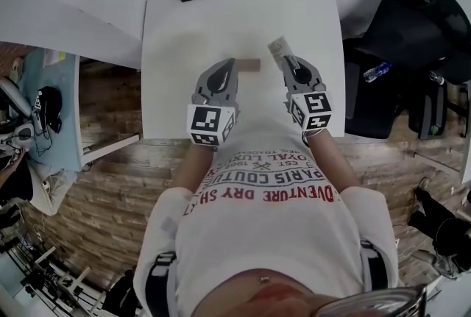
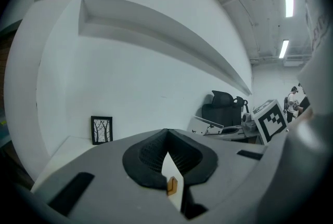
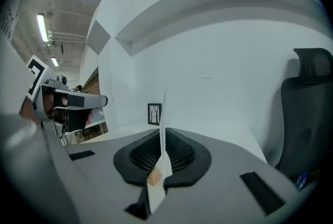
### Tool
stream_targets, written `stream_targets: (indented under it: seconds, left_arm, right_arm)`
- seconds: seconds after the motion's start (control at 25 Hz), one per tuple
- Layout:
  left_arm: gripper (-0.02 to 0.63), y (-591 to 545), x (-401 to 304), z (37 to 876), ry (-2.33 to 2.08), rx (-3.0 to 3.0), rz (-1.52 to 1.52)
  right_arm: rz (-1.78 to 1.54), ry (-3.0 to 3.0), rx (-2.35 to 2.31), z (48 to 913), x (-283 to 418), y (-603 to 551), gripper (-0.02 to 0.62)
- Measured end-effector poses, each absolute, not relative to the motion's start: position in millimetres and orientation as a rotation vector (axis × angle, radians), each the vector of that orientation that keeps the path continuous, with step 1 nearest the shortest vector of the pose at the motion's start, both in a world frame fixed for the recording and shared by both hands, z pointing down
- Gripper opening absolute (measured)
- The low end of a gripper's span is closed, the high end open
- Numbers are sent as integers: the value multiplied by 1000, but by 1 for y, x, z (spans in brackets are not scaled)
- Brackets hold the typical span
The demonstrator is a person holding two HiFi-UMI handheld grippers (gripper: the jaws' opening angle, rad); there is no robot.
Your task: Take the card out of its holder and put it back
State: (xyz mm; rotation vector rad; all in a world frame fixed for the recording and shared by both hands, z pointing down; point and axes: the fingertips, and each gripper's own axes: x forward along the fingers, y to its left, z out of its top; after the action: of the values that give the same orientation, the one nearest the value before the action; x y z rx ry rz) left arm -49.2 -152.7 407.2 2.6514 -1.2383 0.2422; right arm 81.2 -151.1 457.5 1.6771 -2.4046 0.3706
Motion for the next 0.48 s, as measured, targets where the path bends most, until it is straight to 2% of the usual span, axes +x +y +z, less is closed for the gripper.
stream_targets:
  seconds: [0.48]
  left_arm:
    - [25, -153, -60, 413, -1284, 2580, 224]
  right_arm:
    - [362, -2424, 1638, 459, 80, -150, 35]
